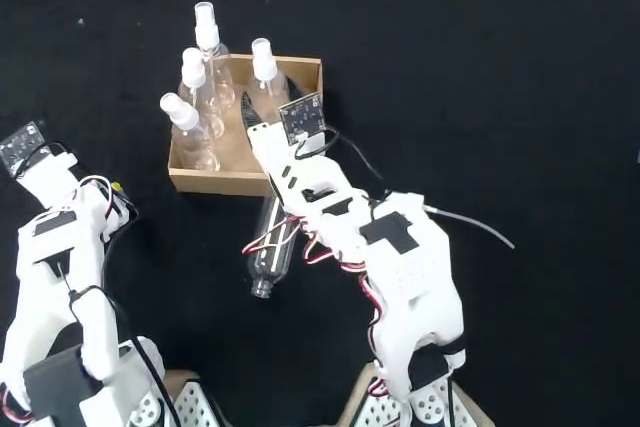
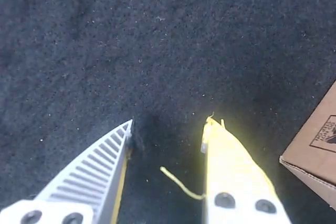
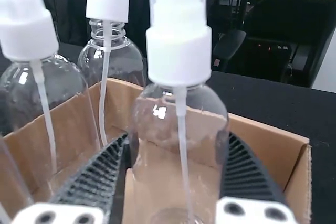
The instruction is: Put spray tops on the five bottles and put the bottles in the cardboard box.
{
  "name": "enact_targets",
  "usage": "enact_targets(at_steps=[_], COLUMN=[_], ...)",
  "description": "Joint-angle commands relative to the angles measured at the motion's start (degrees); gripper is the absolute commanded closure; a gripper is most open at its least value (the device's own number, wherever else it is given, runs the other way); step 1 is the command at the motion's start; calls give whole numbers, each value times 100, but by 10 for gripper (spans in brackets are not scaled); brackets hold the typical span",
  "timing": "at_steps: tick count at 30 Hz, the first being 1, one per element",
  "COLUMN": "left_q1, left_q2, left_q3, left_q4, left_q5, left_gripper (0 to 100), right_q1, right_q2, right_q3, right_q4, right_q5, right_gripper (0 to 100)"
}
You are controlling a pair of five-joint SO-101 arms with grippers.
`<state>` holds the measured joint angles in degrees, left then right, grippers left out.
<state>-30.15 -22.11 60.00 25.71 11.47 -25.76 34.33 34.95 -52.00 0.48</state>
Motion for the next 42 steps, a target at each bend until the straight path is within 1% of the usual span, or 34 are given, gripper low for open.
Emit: enact_targets(at_steps=[1,6,7,11,13,27,34,39,42], left_q1=[31,31,31,31,31,31,31,31,40], left_q2=[-149,-149,-149,-149,-149,-141,-114,-114,-105], left_q3=[-22,-22,-22,-22,-22,-22,-22,-22,-22], left_q4=[-88,-88,-88,-88,-88,-88,-105,-105,-114], left_q5=[26,26,26,26,26,26,26,26,26], left_gripper=[812,812,812,812,812,812,812,812,812], right_q1=[-149,-149,-149,-158,-158,-158,-167,-132,-132], right_q2=[-497,-497,-497,-497,-505,-769,-1675,-2378,-3037], right_q3=[48,48,48,57,13,198,637,699,734], right_q4=[35,35,35,97,246,299,308,334,870], right_q5=[53,53,53,53,62,62,35,44,44], right_gripper=[805,803,790,685,662,663,663,663,663])
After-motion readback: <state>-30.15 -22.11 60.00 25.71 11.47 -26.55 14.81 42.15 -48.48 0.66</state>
